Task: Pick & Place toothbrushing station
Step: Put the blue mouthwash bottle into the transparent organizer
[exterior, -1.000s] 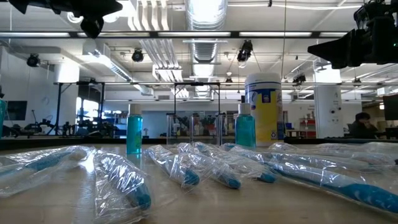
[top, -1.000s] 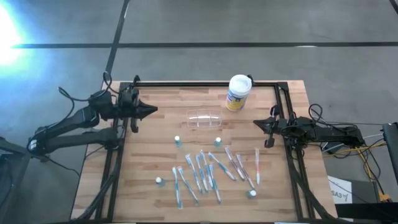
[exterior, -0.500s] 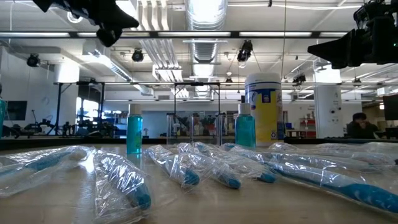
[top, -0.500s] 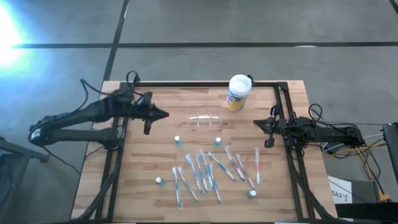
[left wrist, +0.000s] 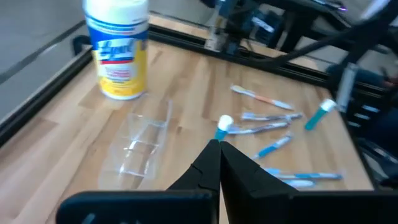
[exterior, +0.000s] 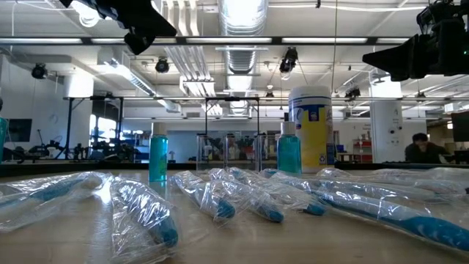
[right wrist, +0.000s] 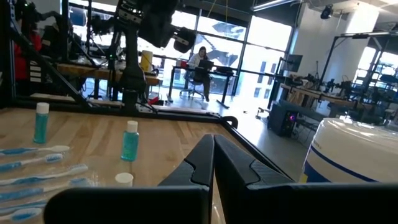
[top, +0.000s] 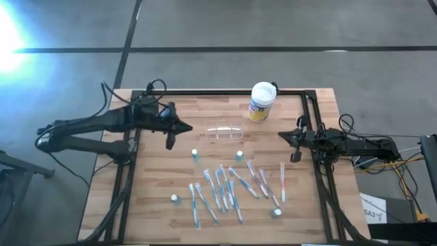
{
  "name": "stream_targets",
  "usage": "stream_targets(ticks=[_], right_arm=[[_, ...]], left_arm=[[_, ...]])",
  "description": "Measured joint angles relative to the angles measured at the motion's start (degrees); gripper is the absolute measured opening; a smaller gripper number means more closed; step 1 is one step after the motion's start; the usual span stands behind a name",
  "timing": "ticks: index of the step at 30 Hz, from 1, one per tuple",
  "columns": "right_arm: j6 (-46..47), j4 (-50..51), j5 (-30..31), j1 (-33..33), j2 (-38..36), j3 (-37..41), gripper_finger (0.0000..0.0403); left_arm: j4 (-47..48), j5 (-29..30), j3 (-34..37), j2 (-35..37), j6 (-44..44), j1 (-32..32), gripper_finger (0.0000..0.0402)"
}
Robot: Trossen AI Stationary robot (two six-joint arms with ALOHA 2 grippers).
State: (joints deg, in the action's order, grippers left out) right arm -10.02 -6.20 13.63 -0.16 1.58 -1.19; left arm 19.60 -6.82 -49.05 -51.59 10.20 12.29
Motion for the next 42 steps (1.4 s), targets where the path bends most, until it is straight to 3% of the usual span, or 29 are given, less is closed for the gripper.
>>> stream_targets(ticks=[8,28,42], right_arm=[[0.8,0.0,0.0,0.0,0.0,0.0,0.0008],[1.1,0.0,0.0,0.0,0.0,0.0,0.0008],[1.1,-0.1,0.0,0.0,0.0,0.0,0.0008]], left_arm=[[5.0,7.9,-3.8,-4.7,2.1,-3.3,0.0006],[21.5,8.6,-16.7,-20.2,5.3,-10.5,0.0004],[34.2,12.5,-25.0,-30.2,9.9,-12.9,0.0007]])
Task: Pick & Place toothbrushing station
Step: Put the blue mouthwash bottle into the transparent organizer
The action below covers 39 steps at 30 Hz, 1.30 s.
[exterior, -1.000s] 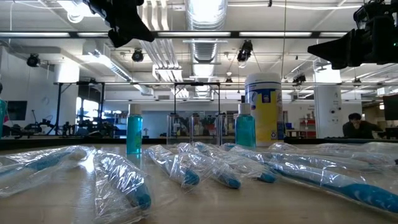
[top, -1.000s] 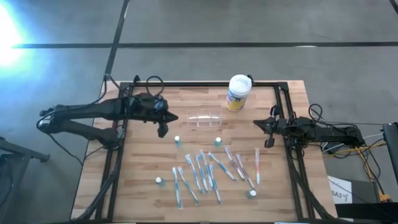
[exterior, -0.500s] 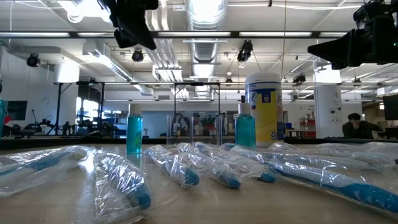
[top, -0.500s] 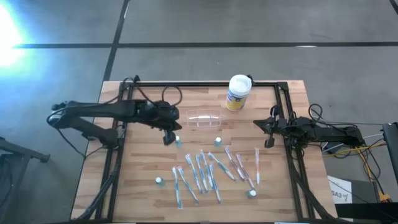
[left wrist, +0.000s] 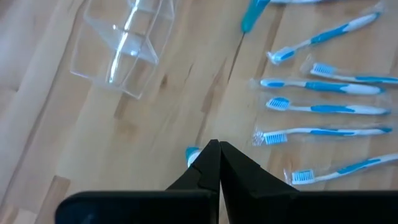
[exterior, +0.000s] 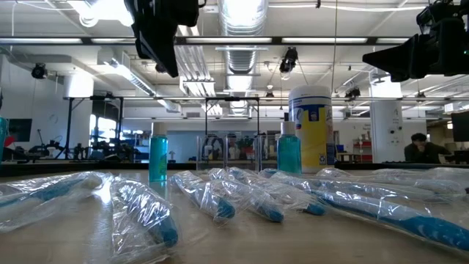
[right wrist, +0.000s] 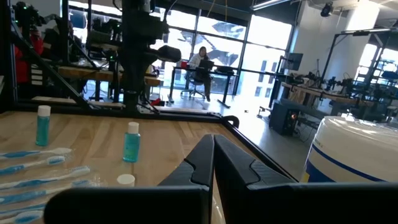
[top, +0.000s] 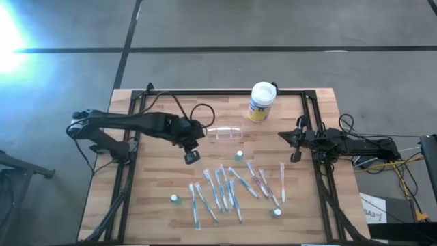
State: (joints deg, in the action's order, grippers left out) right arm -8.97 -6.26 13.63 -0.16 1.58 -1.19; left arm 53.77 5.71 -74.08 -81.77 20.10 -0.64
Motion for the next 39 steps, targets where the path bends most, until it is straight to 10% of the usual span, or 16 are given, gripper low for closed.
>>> stream_targets(ticks=[19,39], right_arm=[[0.0,-0.1,0.0,0.0,0.0,0.0,0.0008],[0.0,-1.3,0.0,0.0,0.0,0.0,0.0008]], left_arm=[[2.9,2.4,-0.4,-3.8,10.9,-0.6,0.003],[8.1,2.1,-0.7,-4.0,20.1,-0.3,0.0243]])
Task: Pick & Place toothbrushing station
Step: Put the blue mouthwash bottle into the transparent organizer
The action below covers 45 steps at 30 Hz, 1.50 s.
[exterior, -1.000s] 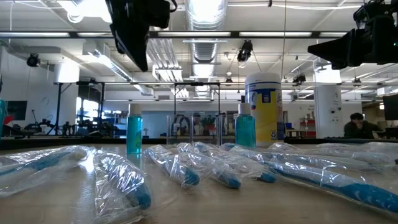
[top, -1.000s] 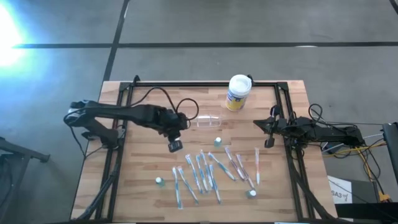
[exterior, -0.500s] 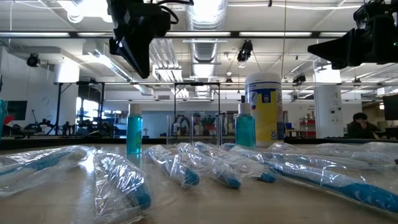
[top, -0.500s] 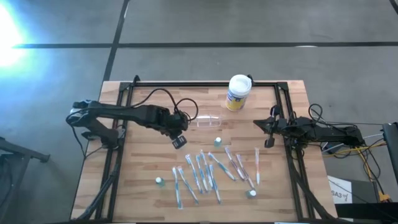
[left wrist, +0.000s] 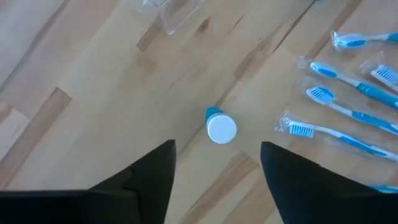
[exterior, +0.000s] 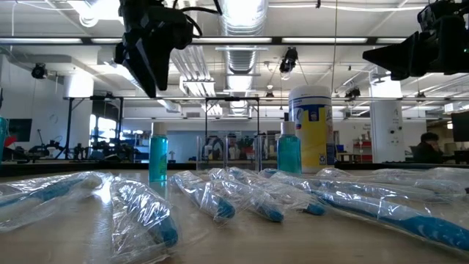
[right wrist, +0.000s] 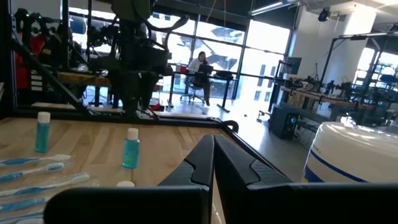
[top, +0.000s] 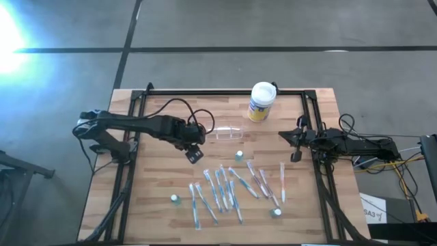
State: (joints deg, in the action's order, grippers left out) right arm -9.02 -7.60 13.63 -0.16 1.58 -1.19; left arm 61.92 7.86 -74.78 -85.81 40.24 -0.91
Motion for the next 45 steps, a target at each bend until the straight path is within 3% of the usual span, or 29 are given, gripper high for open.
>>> stream_targets(ticks=[8,18,45], right_arm=[[-0.2,0.0,0.0,0.0,0.0,0.0,0.0008],[-0.2,0.0,0.0,0.0,0.0,0.0,0.0008],[-0.5,0.0,0.0,0.0,0.0,0.0,0.0008]], left_arm=[[-0.6,-1.7,0.9,-0.4,1.4,0.0,0.025],[-1.3,-4.0,0.4,-5.7,-0.9,0.1,0.025],[-2.0,-4.3,-0.2,-11.7,-0.8,1.0,0.0248]])
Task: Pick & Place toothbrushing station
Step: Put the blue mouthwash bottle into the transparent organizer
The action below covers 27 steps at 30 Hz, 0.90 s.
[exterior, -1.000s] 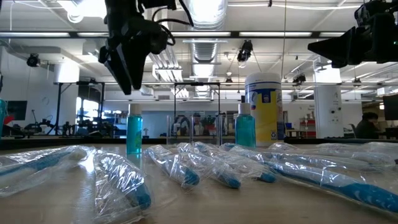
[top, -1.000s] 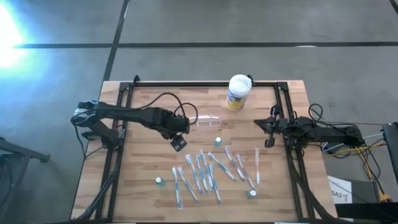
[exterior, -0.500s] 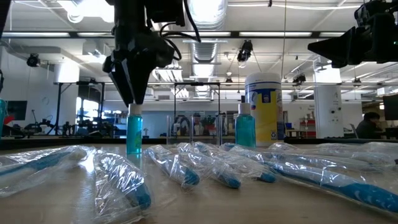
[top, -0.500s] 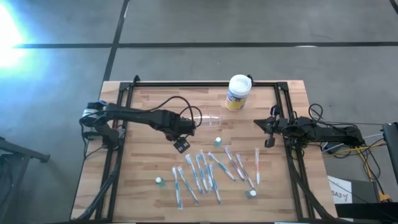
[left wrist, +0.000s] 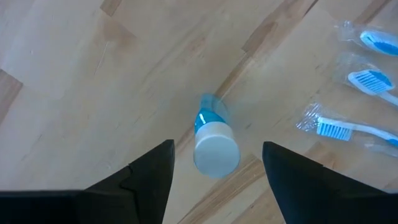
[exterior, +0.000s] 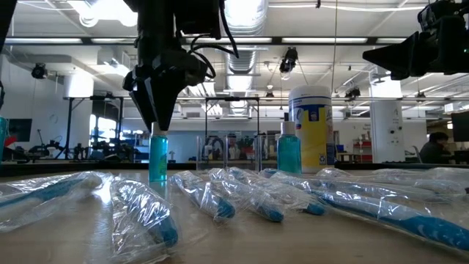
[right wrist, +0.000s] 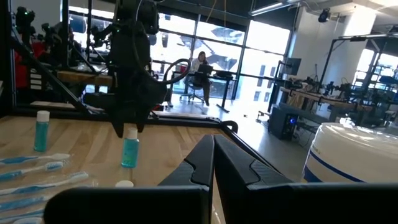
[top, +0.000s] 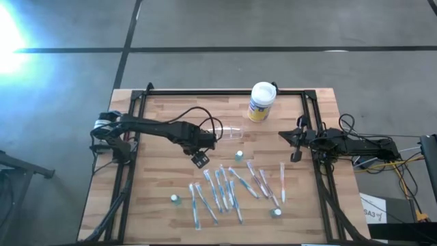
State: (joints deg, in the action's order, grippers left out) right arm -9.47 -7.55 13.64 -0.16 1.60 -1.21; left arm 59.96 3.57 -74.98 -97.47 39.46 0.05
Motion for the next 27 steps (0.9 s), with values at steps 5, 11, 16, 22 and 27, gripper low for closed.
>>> stream_targets(ticks=[5,11,16,22,27], right_arm=[[0.0,0.0,0.0,0.0,0.0,0.0,0.0008],[0.0,0.0,0.0,0.0,0.0,0.0,0.0008],[0.0,0.0,0.0,0.0,0.0,0.0,0.0008],[0.0,0.0,0.0,0.0,0.0,0.0,0.0008],[0.0,0.0,0.0,0.0,0.0,0.0,0.0008]], left_arm=[[-0.2,0.0,0.0,0.0,0.0,0.0,0.0248],[-0.4,0.3,0.2,-0.1,0.0,0.1,0.024],[-0.8,0.4,0.2,-0.5,0.0,0.1,0.022],[-1.0,0.5,0.2,-0.6,-0.1,0.2,0.0199],[-1.0,0.5,0.2,-0.6,-0.4,0.2,0.0174]])
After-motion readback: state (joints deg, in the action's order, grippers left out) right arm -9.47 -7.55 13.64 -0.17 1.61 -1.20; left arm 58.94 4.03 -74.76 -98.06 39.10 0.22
